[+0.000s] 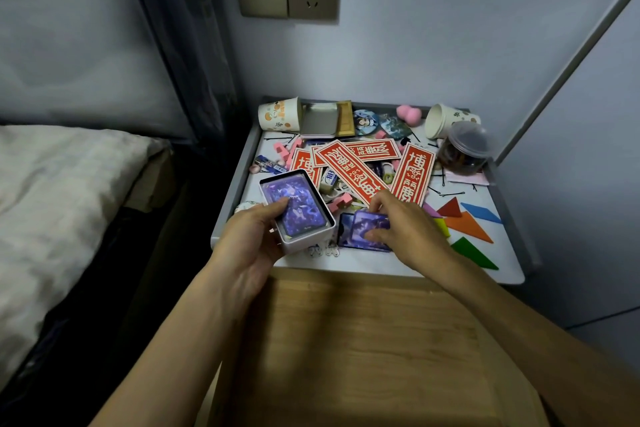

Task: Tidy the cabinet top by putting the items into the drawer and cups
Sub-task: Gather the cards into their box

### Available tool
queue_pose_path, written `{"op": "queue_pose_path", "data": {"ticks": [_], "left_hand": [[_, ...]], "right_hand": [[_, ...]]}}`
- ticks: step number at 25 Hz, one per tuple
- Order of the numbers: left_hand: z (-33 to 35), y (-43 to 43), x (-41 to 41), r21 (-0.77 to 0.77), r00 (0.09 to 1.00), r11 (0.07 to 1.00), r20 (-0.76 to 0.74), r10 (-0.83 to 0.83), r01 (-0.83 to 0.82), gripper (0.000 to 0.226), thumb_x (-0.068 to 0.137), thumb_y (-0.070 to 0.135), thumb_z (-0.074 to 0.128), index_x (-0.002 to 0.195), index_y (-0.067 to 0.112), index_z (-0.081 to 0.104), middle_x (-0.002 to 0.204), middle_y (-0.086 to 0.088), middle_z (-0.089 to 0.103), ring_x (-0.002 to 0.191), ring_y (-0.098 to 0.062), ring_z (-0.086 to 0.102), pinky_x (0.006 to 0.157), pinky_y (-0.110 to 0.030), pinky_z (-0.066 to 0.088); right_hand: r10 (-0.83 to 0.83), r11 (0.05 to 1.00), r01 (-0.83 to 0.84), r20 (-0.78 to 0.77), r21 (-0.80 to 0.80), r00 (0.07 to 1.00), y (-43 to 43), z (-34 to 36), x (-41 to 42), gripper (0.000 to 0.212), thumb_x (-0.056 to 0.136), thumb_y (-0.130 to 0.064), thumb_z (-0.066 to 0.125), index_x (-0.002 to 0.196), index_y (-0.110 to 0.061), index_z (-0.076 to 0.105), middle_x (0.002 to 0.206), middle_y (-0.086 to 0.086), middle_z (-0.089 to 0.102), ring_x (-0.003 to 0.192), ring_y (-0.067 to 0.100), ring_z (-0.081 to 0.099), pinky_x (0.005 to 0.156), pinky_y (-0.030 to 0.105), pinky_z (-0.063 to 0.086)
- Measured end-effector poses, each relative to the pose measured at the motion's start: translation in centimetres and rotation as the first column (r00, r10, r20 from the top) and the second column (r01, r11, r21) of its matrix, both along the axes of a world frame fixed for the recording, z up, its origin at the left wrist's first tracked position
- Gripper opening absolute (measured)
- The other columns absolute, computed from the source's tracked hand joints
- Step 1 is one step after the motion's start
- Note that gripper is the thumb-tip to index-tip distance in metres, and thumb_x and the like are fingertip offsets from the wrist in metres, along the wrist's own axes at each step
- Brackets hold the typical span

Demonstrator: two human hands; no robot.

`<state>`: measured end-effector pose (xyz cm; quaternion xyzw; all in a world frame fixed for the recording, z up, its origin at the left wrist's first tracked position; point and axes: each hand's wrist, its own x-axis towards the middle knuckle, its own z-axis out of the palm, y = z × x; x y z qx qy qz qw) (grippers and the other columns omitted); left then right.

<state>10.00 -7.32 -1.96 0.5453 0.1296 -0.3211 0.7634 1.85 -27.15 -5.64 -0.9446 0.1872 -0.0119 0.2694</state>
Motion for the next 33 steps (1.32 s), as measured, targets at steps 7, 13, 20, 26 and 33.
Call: {"op": "queue_pose_path", "data": {"ticks": [7,13,20,26,33], "left_hand": [[-0.3,0.0,-0.3,0.122,0.989,0.989,0.115,-0.095,0.081,0.021,0.091,0.011,0.062,0.109,0.001,0.062,0.108,-0.02,0.071,0.09,-0.03,0.069,0.089,-0.048,0.053],[-0.1,-0.8,-1.5,0.232,0.9,0.912,0.203,-0.387,0.339,0.022,0.089,0.01,0.065,0.111,0.005,0.061,0.104,-0.016,0.073,0.091,-0.03,0.071,0.073,-0.037,0.057],[-0.4,-1.7,-2.2,0.246,0.778,0.785,0.149,-0.611,0.569,0.037,0.083,0.01,0.071,0.118,0.007,0.06,0.104,-0.016,0.073,0.091,-0.031,0.071,0.084,-0.042,0.055],[-0.7,-1.7,-2.2,0.15,0.849,0.863,0.165,-0.502,0.482,0.022,0.081,0.005,0.069,0.103,0.007,0.065,0.097,-0.018,0.074,0.077,-0.026,0.072,0.068,-0.033,0.059],[-0.7,-1.5,-1.5,0.095,0.924,0.931,0.122,-0.363,0.353,0.02,0.087,0.006,0.066,0.106,0.004,0.064,0.103,-0.021,0.072,0.087,-0.031,0.07,0.074,-0.04,0.059]], "right_hand": [[-0.171,0.775,0.019,0.181,0.631,0.968,-1.9,5.5,-1.0,0.025,0.083,-0.007,0.071,0.1,-0.025,0.064,0.093,-0.006,0.074,0.086,0.008,0.071,0.071,0.025,0.059],[0.313,0.885,-0.232,-0.147,0.404,0.938,-3.2,5.8,-1.5,0.023,0.081,-0.011,0.076,0.101,-0.017,0.07,0.101,-0.003,0.073,0.098,0.011,0.067,0.09,0.04,0.055],[0.253,0.904,-0.198,-0.1,0.378,0.962,-2.2,6.3,-1.9,0.029,0.072,-0.008,0.082,0.093,-0.021,0.065,0.092,-0.002,0.071,0.086,0.011,0.068,0.078,0.034,0.059],[-0.208,0.859,0.157,0.052,0.488,0.977,-2.7,4.4,-1.9,0.015,0.088,-0.024,0.07,0.094,-0.018,0.058,0.097,0.004,0.072,0.089,0.018,0.069,0.082,0.044,0.057],[-0.307,0.456,0.184,-0.04,0.871,0.951,-0.7,3.2,-2.2,0.017,0.091,-0.007,0.063,0.108,-0.005,0.065,0.097,0.013,0.075,0.094,0.023,0.072,0.091,0.042,0.055]]}}
